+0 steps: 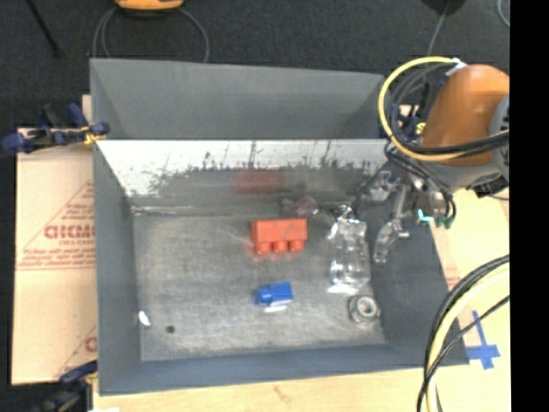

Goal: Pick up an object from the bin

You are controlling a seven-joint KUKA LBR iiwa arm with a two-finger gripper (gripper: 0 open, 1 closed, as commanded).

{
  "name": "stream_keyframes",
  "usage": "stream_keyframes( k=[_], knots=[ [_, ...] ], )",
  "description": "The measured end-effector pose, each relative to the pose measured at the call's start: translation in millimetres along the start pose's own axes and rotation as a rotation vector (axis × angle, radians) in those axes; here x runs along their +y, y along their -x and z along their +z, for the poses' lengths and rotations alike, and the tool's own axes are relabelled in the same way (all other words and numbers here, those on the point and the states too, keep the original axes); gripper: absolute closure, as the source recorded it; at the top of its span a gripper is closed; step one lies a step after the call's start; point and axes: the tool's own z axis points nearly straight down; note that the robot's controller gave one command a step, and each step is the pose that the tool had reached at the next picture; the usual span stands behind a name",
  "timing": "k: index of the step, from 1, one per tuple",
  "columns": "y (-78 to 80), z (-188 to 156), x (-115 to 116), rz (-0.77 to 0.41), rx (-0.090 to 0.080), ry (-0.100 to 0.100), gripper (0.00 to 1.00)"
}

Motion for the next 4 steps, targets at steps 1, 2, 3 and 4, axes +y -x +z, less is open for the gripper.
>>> stream_keyframes(
  k=[1,2,3,4],
  knots=[
    [21.1,76,17,0.156,-0.017,-0.002,0.00],
    [23.4,71,15,0.152,-0.024,-0.006,1.00],
    [23.5,-47,57,-0.210,-0.015,-0.002,1.00],
    [22.2,-44,57,-0.209,-0.009,0.000,0.00]
  ],
)
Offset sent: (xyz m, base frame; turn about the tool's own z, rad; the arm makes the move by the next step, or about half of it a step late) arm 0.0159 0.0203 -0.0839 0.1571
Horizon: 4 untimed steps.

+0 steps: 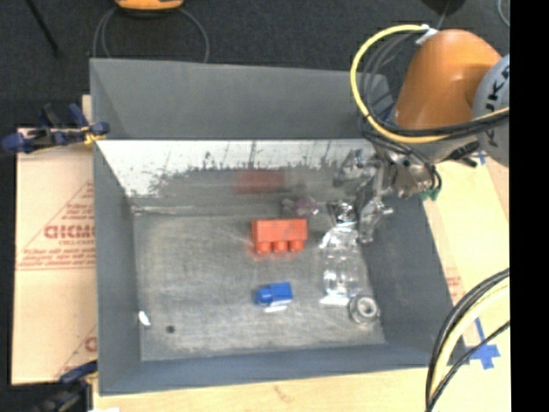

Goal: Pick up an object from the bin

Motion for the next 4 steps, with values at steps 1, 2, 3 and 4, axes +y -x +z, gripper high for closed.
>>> stream_keyframes(
  k=[1,2,3,4],
  knots=[
    [28.0,117,53,-0.007,0.006,0.005,0.00],
    [10.8,122,71,-0.278,-0.012,-0.006,0.00],
    [-18.4,122,109,-0.462,-0.013,-0.005,0.00],
    [-16.5,120,109,-0.462,-0.018,-0.006,1.00]
  ],
)
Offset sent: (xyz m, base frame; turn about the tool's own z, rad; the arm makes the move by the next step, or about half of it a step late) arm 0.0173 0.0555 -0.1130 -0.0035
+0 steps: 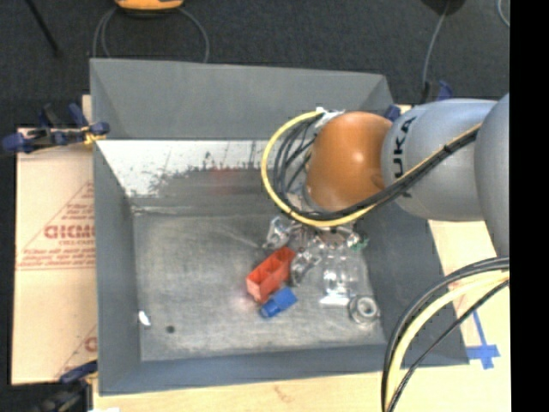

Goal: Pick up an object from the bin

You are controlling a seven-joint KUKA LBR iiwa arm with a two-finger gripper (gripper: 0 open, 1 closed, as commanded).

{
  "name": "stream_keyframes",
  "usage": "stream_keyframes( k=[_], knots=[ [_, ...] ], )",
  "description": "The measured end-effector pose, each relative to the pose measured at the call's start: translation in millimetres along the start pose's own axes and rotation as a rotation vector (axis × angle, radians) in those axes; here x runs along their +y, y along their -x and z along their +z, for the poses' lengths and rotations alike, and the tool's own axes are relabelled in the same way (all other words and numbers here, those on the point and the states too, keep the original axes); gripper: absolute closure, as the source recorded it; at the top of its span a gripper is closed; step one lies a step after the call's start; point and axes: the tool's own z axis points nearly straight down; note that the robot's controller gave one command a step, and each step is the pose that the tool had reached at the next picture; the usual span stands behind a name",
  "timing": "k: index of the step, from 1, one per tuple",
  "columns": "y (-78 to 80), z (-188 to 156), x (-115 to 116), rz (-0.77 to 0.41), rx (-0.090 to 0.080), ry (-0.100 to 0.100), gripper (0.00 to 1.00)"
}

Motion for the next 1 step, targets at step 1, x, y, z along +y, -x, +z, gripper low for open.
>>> stream_keyframes(
  k=[1],
  knots=[
    [-5.3,-161.7,2.1,-0.022,0.010,0.005,1.00]
  ],
)
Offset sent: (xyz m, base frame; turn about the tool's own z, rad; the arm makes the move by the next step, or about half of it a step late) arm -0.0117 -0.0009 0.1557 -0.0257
